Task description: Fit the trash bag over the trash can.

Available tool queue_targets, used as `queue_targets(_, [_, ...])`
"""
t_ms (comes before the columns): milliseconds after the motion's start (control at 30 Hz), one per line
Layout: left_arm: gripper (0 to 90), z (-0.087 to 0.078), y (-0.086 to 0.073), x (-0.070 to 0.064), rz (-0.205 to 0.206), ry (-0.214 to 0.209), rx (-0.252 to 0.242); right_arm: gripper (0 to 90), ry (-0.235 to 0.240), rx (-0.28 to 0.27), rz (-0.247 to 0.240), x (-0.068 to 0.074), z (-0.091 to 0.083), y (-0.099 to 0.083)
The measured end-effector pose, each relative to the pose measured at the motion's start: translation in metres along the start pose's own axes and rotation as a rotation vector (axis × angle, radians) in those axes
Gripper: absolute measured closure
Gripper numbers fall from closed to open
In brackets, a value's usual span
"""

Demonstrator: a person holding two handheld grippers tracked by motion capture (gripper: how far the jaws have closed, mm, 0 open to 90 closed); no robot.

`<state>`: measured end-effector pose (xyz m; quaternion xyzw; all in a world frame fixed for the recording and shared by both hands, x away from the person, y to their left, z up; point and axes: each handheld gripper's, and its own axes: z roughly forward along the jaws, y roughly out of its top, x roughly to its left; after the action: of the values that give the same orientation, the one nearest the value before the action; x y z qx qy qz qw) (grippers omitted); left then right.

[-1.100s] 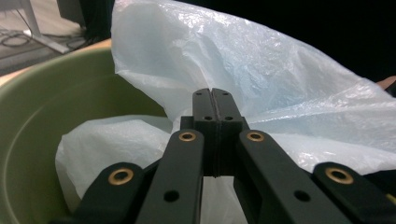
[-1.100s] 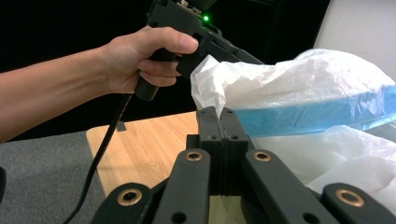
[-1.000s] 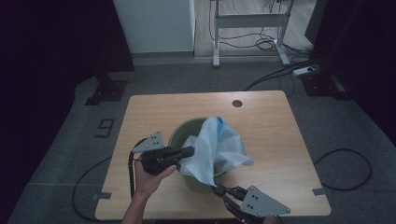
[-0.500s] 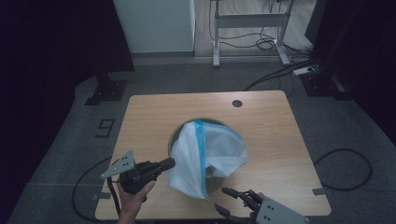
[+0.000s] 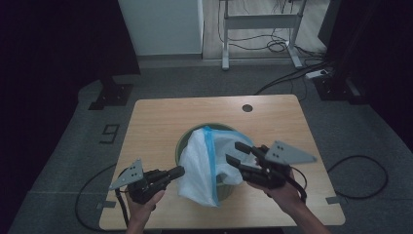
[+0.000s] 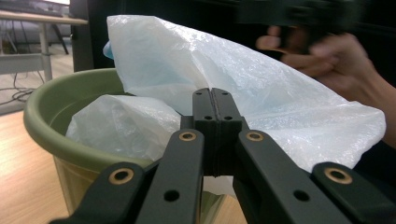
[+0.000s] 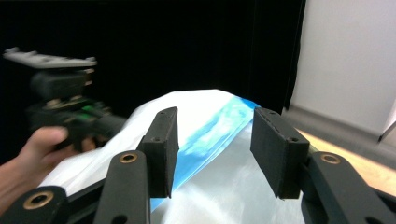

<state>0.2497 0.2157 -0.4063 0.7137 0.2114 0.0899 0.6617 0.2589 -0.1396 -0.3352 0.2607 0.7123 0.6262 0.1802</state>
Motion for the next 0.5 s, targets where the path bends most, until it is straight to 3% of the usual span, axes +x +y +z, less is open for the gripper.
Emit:
queue_targets(33, [90.0, 0.0, -0.002, -0.001, 0.011, -0.009, -0.003, 50.6, -0.002, 0.022, 0.021, -0.007, 0.011, 0.002])
queue_targets(133, [90.0, -0.001, -0.005, -0.002, 0.027, -0.017, -0.009, 50.5, 0.01, 0.046, 0.045, -0.01, 0.024, 0.003])
queue_targets(500, [90.0, -0.001, -0.008, -0.002, 0.042, -0.022, -0.016, 50.7, 0.027, 0.135, 0.115, -0.016, 0.047, -0.01])
